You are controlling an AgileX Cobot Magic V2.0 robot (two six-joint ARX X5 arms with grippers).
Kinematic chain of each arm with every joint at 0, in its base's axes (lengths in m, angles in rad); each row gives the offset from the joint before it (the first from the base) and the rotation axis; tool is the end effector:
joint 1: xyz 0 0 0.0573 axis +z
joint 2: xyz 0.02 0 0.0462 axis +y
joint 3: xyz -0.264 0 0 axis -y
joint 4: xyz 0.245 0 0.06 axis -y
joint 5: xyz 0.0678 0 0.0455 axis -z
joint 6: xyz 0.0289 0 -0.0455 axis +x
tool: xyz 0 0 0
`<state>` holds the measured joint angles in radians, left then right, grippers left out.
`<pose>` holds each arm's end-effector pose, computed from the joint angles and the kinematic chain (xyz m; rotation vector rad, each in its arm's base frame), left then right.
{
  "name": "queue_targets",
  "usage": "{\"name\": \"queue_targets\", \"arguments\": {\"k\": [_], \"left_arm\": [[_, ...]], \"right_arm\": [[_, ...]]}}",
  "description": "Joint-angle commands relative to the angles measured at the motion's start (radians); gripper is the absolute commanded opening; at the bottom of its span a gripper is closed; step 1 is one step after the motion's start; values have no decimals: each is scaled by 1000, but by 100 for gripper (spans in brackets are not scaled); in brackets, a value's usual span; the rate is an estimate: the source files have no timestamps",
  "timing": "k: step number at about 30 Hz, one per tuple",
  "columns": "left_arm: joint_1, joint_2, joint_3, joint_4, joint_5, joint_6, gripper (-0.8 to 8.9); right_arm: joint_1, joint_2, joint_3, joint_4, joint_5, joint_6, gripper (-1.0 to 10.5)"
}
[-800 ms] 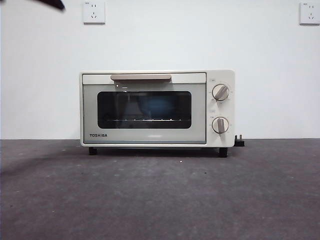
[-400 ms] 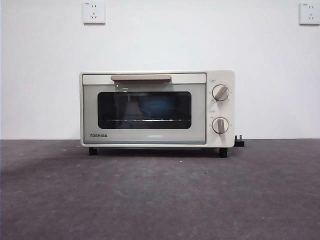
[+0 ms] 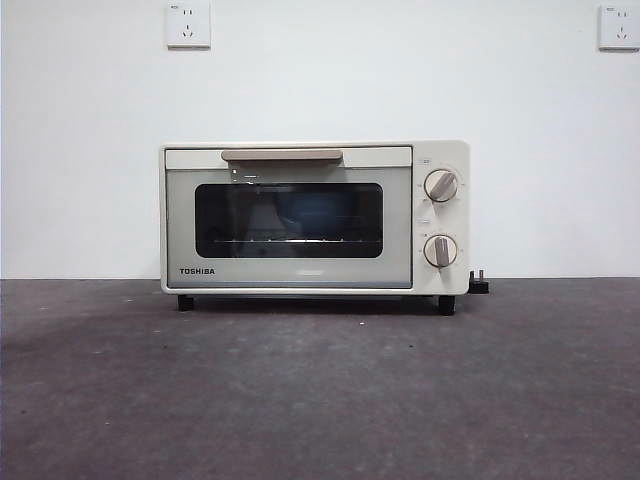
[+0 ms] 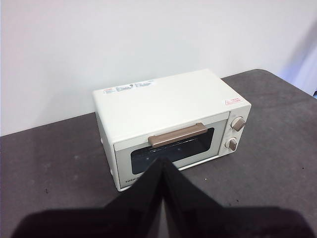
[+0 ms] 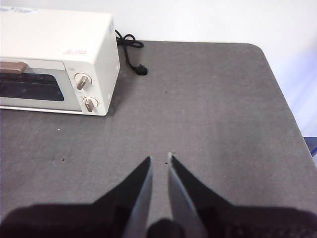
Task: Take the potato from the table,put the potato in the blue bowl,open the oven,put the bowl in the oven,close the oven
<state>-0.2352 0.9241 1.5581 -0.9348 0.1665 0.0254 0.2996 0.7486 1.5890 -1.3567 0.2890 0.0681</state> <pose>0.1105 -0.0314 0.4791 0.0353 0.2976 -0.4025 0.0296 0.0005 0.4586 -0.0831 0.4938 -0.0065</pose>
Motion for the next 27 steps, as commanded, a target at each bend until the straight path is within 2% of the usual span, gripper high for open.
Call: {"name": "queue_targets", "arguments": {"k": [1, 4, 6, 11, 15, 21, 24, 27], "left_arm": [[-4, 18, 0, 7, -3, -3, -4], [-4, 41, 0, 6, -4, 9, -4], [-3, 60, 0, 10, -21, 84, -4], [29, 109, -16, 30, -40, 111, -4], [84, 57, -146, 240, -35, 142, -4], [113, -203, -567, 689, -42, 143, -4], [148, -338, -783, 875, -121, 143, -4], [179, -461, -963, 961, -190, 142, -4]], "right_arm": [[0, 16, -7, -19, 3, 10, 61], [0, 38, -7, -19, 3, 10, 61], [0, 55, -7, -19, 3, 10, 61], [0, 108, -7, -19, 3, 10, 61], [0, 164, -7, -19, 3, 10, 61], [0, 262, -7, -19, 3, 10, 61], [0, 320, -6, -19, 3, 10, 61], [0, 383, -6, -19, 3, 10, 61]]}}
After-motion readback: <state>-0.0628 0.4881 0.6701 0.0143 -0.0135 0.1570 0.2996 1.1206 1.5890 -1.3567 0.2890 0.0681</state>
